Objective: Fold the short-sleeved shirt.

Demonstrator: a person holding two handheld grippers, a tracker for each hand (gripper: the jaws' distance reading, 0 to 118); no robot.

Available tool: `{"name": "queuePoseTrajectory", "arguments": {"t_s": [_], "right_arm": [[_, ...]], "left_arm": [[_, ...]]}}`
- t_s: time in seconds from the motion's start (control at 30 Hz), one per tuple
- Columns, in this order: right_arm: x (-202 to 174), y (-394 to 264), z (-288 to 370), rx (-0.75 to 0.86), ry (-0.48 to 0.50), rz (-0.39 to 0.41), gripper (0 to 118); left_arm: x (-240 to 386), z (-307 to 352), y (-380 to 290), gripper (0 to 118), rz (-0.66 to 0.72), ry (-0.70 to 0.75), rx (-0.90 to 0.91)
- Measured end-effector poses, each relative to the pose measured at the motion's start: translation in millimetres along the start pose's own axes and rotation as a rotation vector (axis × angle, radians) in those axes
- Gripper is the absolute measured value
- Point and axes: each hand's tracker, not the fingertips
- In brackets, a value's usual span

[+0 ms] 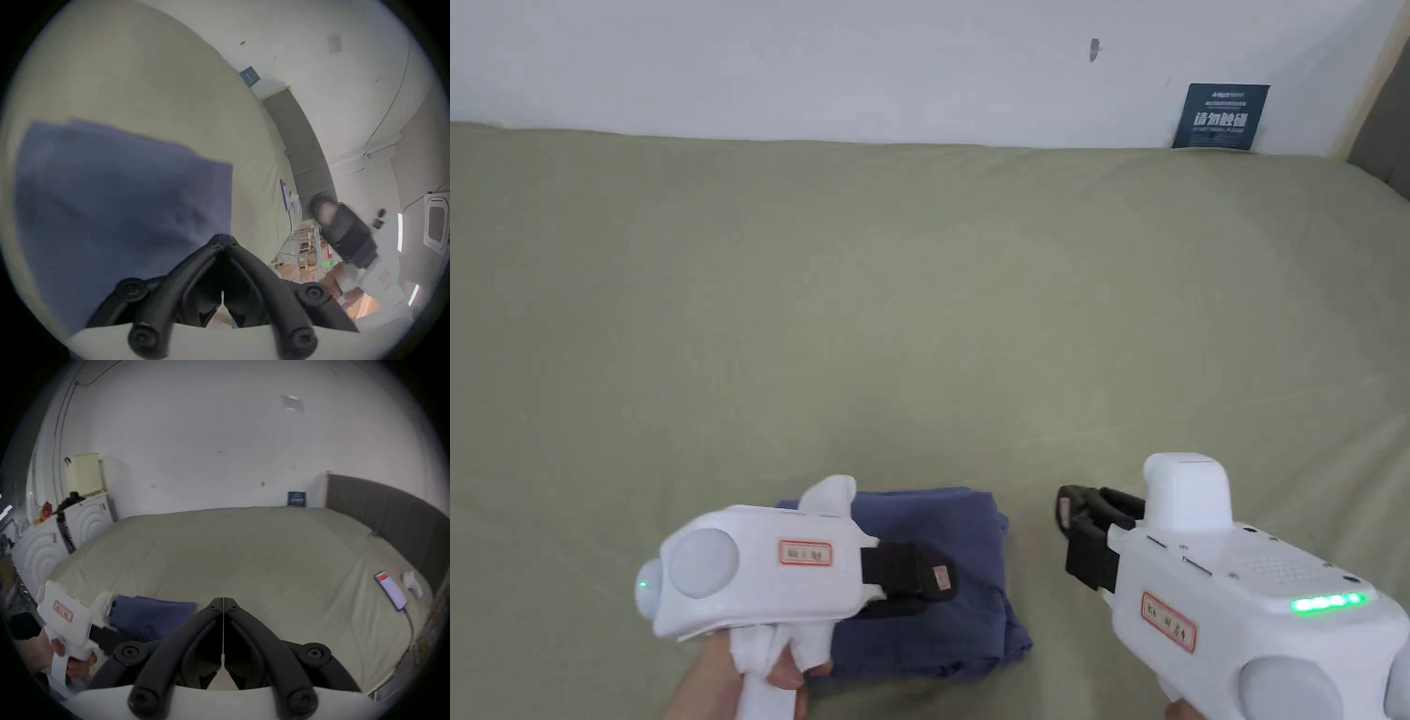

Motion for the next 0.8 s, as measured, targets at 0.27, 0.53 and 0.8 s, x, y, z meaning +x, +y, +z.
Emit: {"name": "queuePoseTrajectory", "arguments": {"t_s": [0.27, 0.53, 0.8], "right_arm": [[30, -16, -109, -0.344, 0.531, -0.393, 1], [76, -54, -173, -0.512, 0.651, -0.697, 1], [82, -54, -179, -0.543, 0.700, -0.722, 1]], "left_arm": [[-33, 81, 14, 0, -0.011, 0.155, 0.092], [-82, 97, 31, 20, 0.029, 0.139, 0.039], [-115, 59, 41, 111, 0.120, -0.087, -0.047]]}}
